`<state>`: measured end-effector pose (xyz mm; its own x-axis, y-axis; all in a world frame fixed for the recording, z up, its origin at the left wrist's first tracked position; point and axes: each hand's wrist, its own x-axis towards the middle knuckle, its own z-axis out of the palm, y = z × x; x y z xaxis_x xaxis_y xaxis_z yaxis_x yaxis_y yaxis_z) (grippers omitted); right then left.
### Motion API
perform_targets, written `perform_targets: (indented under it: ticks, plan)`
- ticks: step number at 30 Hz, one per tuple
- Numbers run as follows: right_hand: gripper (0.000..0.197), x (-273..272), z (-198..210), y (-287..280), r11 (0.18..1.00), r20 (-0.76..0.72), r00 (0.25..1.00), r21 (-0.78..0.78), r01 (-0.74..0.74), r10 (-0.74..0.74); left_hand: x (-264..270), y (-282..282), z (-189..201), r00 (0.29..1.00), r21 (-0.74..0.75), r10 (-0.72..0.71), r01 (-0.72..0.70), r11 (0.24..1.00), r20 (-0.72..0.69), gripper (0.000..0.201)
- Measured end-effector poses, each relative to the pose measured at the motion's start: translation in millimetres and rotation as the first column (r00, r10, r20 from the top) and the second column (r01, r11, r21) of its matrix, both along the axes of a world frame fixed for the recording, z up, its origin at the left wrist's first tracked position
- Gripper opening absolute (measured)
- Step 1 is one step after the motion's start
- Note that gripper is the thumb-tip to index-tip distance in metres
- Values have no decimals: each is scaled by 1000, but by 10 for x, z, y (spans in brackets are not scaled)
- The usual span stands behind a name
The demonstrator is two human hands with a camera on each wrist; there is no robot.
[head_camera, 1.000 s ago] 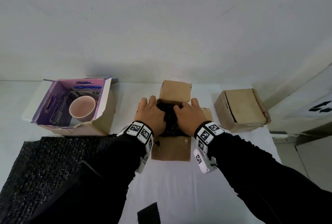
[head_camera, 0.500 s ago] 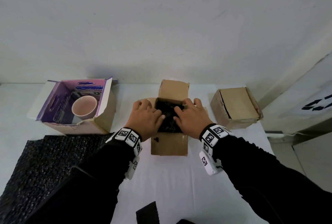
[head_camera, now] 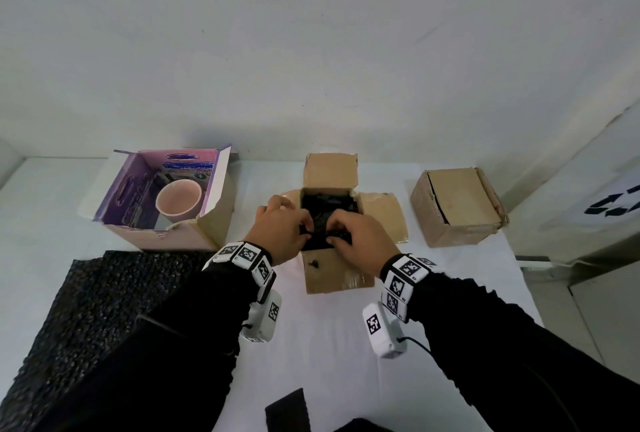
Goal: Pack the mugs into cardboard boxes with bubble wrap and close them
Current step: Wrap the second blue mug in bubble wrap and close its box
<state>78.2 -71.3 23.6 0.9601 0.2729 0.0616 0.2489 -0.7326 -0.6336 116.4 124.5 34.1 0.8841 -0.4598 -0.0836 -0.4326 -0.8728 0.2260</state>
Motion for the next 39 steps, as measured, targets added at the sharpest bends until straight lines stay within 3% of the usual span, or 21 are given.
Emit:
perform_targets:
  ticks: [2,6,11,14,18,22,24,30,35,39]
  plan:
    - [20,0,3,39,1000,-11,1000,-8,27,-27,-70,24,-33,996,4,-39,39,999,84,16]
    - [17,-74,2,98,984,-33,995,-149,-98,95,-166,127,-74,972,6,-146,148,989,186,36]
    - [40,-128,-49,123,894,7,988,-426,-138,156,-170,216,-30,943,151,-285,261,954,171,52]
    - [36,-156,-52,118,831,67,983,-547,-105,169,-155,191,-46,923,236,-337,292,927,184,44]
    - [24,-186,-61,141,833,95,983,-548,-80,156,-170,113,-79,893,252,-361,296,921,270,30]
    - [35,-151,-81,149,879,57,998,-476,-8,40,-189,108,-114,896,173,-291,245,954,335,39]
    - [26,-130,-85,158,863,54,997,-505,-16,50,-193,104,-123,905,163,-263,219,962,335,41]
    - [13,-160,-126,142,864,170,980,-504,-1,101,-184,122,-158,890,234,-316,248,940,328,22]
    - [16,-149,-149,141,860,201,972,-510,0,119,-222,110,-178,898,206,-264,201,958,352,35]
    - [11,-181,-184,140,866,214,972,-499,26,93,-201,134,-220,898,223,-288,222,949,332,23]
